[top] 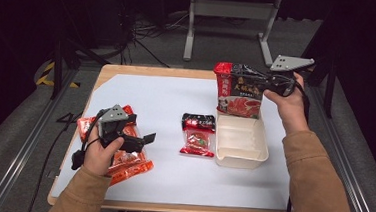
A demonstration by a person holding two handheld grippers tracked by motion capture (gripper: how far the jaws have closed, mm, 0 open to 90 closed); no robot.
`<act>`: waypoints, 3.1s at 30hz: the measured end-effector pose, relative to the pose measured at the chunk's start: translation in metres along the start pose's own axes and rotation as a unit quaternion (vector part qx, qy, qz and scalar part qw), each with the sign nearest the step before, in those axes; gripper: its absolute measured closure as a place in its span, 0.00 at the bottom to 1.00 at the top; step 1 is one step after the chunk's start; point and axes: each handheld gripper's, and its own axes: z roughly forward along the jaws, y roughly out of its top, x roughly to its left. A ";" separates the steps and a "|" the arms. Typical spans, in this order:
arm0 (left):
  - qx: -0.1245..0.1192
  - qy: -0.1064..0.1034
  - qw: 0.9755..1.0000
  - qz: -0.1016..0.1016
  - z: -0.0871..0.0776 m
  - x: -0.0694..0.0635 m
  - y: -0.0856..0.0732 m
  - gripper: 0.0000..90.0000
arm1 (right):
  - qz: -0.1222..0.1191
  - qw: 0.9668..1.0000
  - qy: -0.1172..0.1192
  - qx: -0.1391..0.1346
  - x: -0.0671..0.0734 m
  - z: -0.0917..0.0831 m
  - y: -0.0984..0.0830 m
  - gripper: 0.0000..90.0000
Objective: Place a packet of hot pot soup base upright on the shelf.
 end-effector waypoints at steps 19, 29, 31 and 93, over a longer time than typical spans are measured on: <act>0.013 0.000 1.000 0.001 0.001 0.002 -0.002 0.02 | 0.010 1.000 0.000 0.009 0.003 0.007 -0.012 0.86; 0.020 -0.004 1.000 0.020 0.002 0.001 -0.004 0.02 | 0.024 0.999 0.001 0.021 0.004 0.014 -0.027 0.84; 0.014 -0.006 0.999 0.033 0.001 -0.001 -0.005 0.02 | 0.030 0.999 -0.002 0.021 0.004 0.014 -0.031 0.84; -0.047 0.032 0.998 0.005 -0.038 0.042 -0.008 0.24 | 0.119 0.992 -0.038 -0.017 0.085 -0.074 -0.052 0.42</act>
